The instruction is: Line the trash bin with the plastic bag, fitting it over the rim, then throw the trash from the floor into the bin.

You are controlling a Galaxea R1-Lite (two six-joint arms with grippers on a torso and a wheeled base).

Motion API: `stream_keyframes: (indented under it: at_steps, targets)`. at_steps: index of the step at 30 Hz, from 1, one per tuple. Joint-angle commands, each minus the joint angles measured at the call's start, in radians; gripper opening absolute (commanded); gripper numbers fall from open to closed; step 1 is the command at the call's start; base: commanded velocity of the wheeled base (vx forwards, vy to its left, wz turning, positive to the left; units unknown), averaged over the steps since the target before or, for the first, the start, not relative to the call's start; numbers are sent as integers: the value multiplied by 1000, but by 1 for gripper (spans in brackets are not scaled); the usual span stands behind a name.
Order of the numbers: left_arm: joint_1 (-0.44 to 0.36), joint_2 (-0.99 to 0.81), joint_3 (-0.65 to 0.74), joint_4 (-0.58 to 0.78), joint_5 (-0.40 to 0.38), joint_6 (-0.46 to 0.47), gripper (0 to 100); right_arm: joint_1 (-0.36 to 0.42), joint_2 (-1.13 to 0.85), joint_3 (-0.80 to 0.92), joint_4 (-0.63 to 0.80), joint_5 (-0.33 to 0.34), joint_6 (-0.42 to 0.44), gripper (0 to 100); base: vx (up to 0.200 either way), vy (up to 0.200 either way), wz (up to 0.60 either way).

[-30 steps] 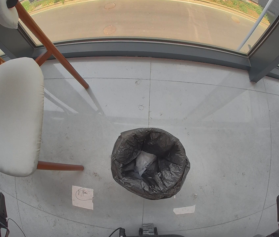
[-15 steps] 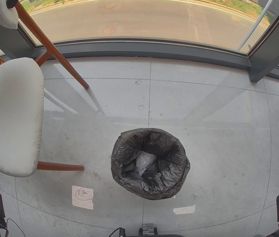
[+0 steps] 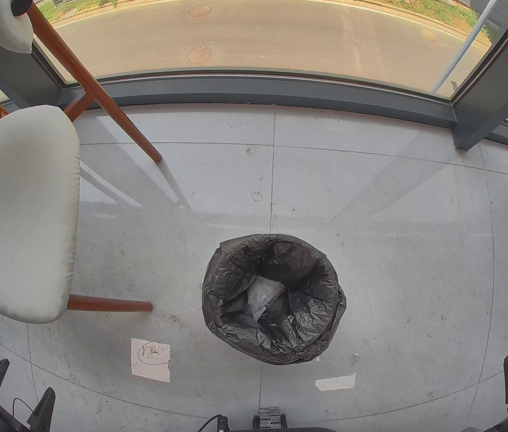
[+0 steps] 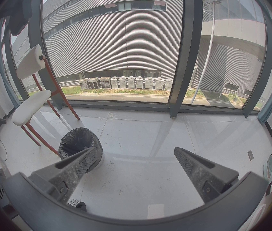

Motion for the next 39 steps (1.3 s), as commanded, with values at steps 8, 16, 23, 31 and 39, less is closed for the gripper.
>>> stream_keyframes:
  at_steps: [8, 16, 23, 31, 39]
  targets:
    - [8, 4, 18, 4, 10, 1, 100, 0, -7, 18, 1, -1, 0, 100, -200, 0, 0]
    - [13, 4, 16, 4, 4, 1, 100, 0, -7, 18, -1, -3, 0, 100, -25, 175, 0]
    - [13, 2, 16, 4, 4, 0, 100, 0, -7, 18, -2, -3, 0, 100, 0, 200, 0]
    - [13, 4, 16, 4, 4, 0, 100, 0, -7, 18, -2, -3, 1, 100, 0, 200, 0]
    - [14, 4, 16, 4, 6, 1, 100, 0, -7, 18, -2, -3, 1, 100, 0, 50, 0]
